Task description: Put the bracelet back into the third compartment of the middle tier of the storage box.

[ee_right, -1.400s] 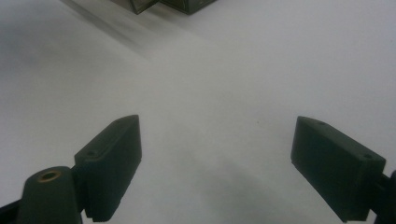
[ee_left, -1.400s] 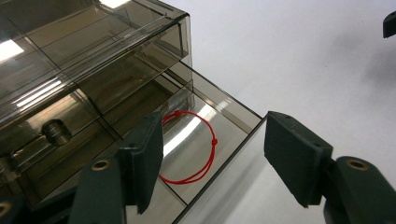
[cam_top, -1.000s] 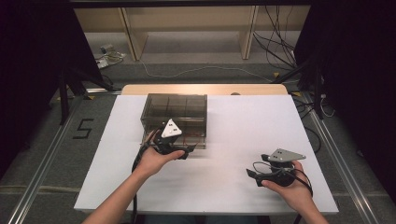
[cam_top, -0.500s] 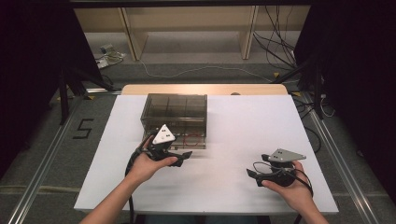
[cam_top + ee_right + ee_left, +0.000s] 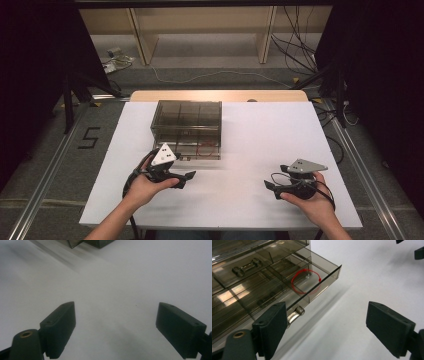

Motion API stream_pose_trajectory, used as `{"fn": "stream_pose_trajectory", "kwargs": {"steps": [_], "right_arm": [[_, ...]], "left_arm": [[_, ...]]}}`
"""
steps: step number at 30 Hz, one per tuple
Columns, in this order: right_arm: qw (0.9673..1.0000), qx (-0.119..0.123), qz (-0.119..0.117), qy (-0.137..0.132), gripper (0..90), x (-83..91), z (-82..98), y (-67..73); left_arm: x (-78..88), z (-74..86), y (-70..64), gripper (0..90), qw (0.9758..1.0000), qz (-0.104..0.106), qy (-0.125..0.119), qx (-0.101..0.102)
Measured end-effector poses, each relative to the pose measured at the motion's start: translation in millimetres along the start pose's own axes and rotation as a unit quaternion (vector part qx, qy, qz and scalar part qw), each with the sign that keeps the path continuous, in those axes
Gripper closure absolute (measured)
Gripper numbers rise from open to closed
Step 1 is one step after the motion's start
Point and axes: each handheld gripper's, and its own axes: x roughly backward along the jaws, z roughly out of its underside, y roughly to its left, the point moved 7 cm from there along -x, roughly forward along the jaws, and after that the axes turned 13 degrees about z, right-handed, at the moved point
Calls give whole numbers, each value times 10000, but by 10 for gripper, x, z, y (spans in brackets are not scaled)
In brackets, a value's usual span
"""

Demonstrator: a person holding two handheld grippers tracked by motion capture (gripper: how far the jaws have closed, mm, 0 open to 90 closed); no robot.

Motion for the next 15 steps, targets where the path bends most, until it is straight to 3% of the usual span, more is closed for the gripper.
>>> {"fn": "stream_pose_trajectory", "kwargs": {"steps": [15], "right_arm": [[10000,-10,44,30,168,-3,-2,-17]], "left_arm": [[120,155,-56,176,10000,-69,-49,-42]]}}
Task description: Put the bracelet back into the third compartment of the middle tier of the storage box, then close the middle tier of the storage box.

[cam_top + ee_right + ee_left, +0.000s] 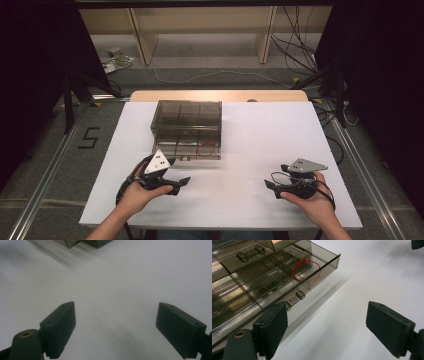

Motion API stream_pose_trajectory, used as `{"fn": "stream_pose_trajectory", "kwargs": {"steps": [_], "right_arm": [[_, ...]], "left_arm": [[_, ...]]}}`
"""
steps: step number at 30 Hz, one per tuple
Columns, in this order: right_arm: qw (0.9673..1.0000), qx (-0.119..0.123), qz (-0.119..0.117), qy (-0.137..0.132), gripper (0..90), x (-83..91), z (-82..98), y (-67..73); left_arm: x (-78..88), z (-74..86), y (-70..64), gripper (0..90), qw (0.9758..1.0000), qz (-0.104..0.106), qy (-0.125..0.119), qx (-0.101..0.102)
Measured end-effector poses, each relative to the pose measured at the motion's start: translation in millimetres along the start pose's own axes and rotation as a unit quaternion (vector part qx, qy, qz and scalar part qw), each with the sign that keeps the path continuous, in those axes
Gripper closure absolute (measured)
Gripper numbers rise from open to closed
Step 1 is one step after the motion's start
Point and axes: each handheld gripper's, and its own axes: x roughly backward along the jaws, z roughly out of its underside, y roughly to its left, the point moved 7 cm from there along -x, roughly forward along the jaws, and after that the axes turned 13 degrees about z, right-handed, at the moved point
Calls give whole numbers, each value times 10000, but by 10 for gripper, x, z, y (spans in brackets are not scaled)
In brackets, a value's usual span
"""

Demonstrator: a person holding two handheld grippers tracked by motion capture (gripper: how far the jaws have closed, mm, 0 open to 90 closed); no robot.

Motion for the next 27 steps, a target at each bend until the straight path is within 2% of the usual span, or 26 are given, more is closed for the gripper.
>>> {"fn": "stream_pose_trajectory", "kwargs": {"steps": [6,11,23,27], "right_arm": [[10000,6,3,-45,168,13,0,5],[10000,-4,-6,-39,168,13,1,2],[10000,-11,2,-47,168,25,2,6],[10000,-12,22,-36,168,12,0,6]], "left_arm": [[13,24,-18,181,10000,-48,-23,9],[-9,47,-16,181,10000,-42,59,-43],[-12,57,43,182,9999,-96,36,31],[12,91,96,217,9999,-124,102,22]]}}
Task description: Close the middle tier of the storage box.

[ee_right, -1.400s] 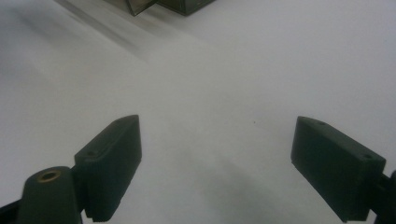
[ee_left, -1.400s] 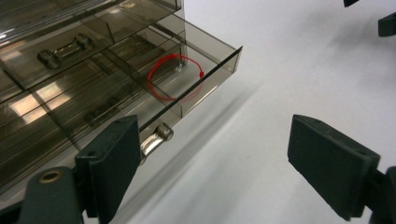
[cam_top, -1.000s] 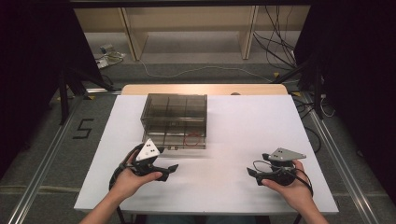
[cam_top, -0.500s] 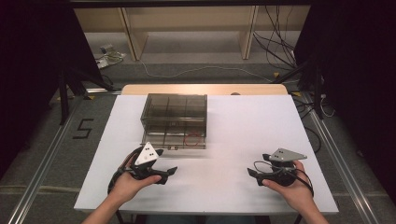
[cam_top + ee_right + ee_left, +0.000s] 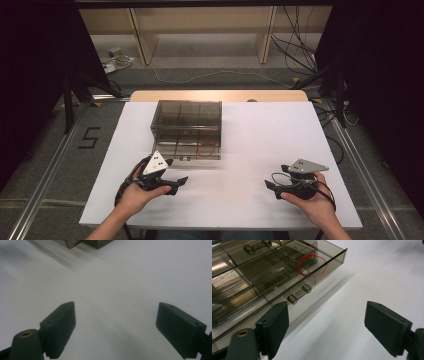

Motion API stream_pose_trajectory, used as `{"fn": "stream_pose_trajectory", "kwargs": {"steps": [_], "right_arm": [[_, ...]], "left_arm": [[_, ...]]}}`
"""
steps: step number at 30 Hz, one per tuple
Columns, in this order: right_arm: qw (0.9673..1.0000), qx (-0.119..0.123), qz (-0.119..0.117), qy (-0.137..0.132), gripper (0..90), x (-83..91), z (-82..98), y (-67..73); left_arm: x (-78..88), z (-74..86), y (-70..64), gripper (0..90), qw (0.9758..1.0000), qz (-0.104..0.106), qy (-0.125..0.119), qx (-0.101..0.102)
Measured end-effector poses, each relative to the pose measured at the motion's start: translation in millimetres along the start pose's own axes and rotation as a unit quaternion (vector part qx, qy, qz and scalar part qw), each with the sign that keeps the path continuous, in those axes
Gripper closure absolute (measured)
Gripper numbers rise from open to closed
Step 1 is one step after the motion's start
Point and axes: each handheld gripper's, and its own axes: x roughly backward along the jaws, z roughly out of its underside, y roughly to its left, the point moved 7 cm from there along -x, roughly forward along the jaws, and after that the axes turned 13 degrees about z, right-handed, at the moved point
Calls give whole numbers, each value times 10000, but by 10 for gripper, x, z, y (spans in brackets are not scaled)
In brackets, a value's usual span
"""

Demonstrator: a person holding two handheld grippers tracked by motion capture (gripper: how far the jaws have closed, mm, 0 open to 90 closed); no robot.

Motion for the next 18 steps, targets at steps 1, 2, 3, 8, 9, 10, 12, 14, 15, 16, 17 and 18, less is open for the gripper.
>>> {"fn": "stream_pose_trajectory", "kwargs": {"steps": [1,2,3,8,9,10,12,14,15,16,17,18], "right_arm": [[10000,3,4,17,168,-2,1,0],[10000,10,6,17,168,-4,2,0],[10000,9,8,16,168,-4,2,0],[10000,-22,1,15,168,4,6,-7],[10000,-17,-6,19,168,4,6,-7],[10000,-17,-11,13,168,3,5,-7],[10000,-32,-12,-8,168,-3,-3,-8],[10000,1,-43,6,168,-10,-1,-5],[10000,8,-53,7,168,-14,1,-3],[10000,13,-68,0,168,-12,4,-6],[10000,-6,-67,-9,168,-9,6,-10],[10000,-33,-67,-19,168,-7,7,-15]], "left_arm": [[6,7,16,234,10000,-21,15,-13],[10,11,32,244,10000,-56,29,-13],[14,18,42,255,10000,-75,50,5],[25,7,55,314,9999,-111,21,-24],[22,4,50,326,9999,-105,9,-27],[26,11,53,356,9999,-131,53,-63],[36,26,57,414,9997,-180,116,-77],[49,17,64,456,9996,-230,142,-90],[55,3,68,485,9995,-278,122,-105],[67,-10,73,514,9994,-312,112,-137],[74,-20,73,537,9993,-337,69,-122],[81,-28,77,571,9993,-356,41,-126]]}}
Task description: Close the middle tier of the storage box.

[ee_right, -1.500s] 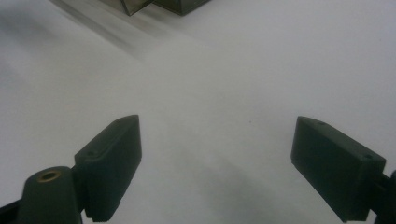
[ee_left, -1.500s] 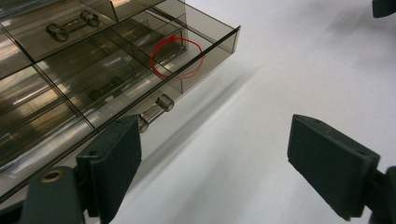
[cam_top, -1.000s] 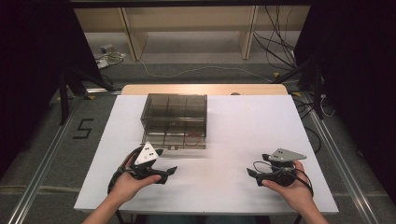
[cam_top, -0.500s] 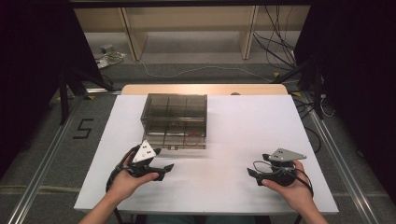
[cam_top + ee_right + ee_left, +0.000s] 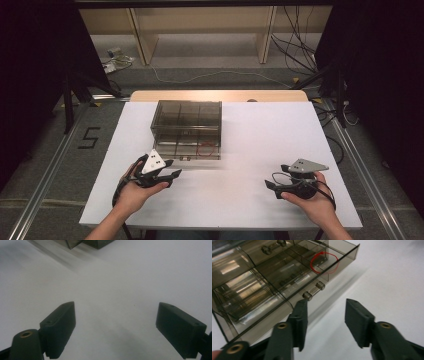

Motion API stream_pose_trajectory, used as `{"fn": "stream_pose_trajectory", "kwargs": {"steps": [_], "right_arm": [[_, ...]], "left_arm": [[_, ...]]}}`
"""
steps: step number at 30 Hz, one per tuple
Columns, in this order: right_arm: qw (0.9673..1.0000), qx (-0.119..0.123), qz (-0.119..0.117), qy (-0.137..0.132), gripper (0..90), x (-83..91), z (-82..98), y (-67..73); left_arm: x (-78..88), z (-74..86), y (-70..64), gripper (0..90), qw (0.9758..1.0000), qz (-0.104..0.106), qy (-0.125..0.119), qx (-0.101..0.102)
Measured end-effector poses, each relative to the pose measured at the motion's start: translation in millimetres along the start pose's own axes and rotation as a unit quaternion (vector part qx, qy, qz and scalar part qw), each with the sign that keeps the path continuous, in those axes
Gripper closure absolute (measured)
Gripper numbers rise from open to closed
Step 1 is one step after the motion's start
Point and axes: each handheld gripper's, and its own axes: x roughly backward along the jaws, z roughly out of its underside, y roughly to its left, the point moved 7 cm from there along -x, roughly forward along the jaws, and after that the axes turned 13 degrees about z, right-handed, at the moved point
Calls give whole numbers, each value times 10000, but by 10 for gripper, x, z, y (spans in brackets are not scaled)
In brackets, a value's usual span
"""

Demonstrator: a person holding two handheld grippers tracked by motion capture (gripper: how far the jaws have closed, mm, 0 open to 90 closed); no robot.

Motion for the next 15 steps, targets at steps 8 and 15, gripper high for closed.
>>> {"fn": "stream_pose_trajectory", "kwargs": {"steps": [8,15], "right_arm": [[10000,-11,-9,-5,168,9,4,-5],[10000,0,-3,19,167,0,8,-3]], "left_arm": [[39,-4,98,824,9996,-190,-115,150],[104,-11,227,896,9984,-536,-131,139]]}}
